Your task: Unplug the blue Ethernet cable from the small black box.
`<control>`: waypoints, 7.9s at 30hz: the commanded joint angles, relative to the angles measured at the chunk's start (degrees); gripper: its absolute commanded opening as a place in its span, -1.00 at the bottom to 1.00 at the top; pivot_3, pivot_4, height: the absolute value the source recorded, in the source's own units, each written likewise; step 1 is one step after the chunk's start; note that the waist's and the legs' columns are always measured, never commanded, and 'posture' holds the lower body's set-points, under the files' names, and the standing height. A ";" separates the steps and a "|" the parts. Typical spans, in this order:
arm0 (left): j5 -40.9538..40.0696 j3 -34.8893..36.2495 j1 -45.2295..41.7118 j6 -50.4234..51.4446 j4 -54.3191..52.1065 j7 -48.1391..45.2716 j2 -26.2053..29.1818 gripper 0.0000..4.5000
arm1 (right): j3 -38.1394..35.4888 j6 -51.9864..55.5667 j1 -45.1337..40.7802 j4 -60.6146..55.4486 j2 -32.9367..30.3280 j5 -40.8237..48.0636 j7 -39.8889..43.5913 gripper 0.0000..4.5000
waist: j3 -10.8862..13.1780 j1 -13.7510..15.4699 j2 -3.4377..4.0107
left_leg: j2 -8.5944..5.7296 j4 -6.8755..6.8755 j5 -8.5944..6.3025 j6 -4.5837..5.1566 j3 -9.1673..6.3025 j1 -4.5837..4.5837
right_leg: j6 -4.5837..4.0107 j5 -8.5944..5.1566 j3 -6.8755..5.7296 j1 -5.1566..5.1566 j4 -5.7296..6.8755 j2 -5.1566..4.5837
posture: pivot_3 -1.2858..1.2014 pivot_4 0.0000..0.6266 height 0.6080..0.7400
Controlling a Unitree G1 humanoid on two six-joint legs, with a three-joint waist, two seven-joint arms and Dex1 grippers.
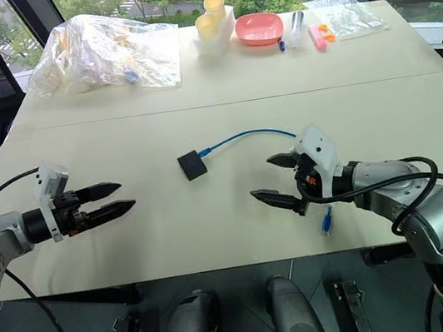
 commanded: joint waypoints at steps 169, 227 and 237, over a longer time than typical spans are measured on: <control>-8.77 -13.61 -48.17 4.84 34.90 -33.14 -12.47 -0.77 | -5.63 27.18 -49.04 25.98 18.76 19.67 -3.47 -0.51 | 0.05 -1.72 -0.14 | 0.13 0.12 0.23 -0.32 0.21 0.15 | 0.30 0.32 0.31 -0.29 0.92 0.49 | 0.03 -0.52 1.00; 28.50 -9.86 -43.37 -56.27 73.52 13.94 -38.69 -0.55 | -1.15 -19.54 -17.67 29.56 20.29 -13.87 -19.34 0.98 | 0.02 -0.64 -0.18 | -0.07 0.34 0.21 -0.26 0.32 0.07 | 0.59 0.50 0.46 -0.26 0.80 0.41 | 0.03 -0.52 1.00; 27.45 -7.91 -42.19 -55.07 68.83 11.22 -35.84 0.61 | -0.99 -18.51 -16.25 27.31 20.48 -14.36 -19.87 1.00 | 0.02 -0.19 -0.18 | -0.07 0.33 0.21 -0.26 0.31 0.06 | 0.59 0.50 0.46 -0.24 0.79 0.42 | 0.03 -0.52 1.00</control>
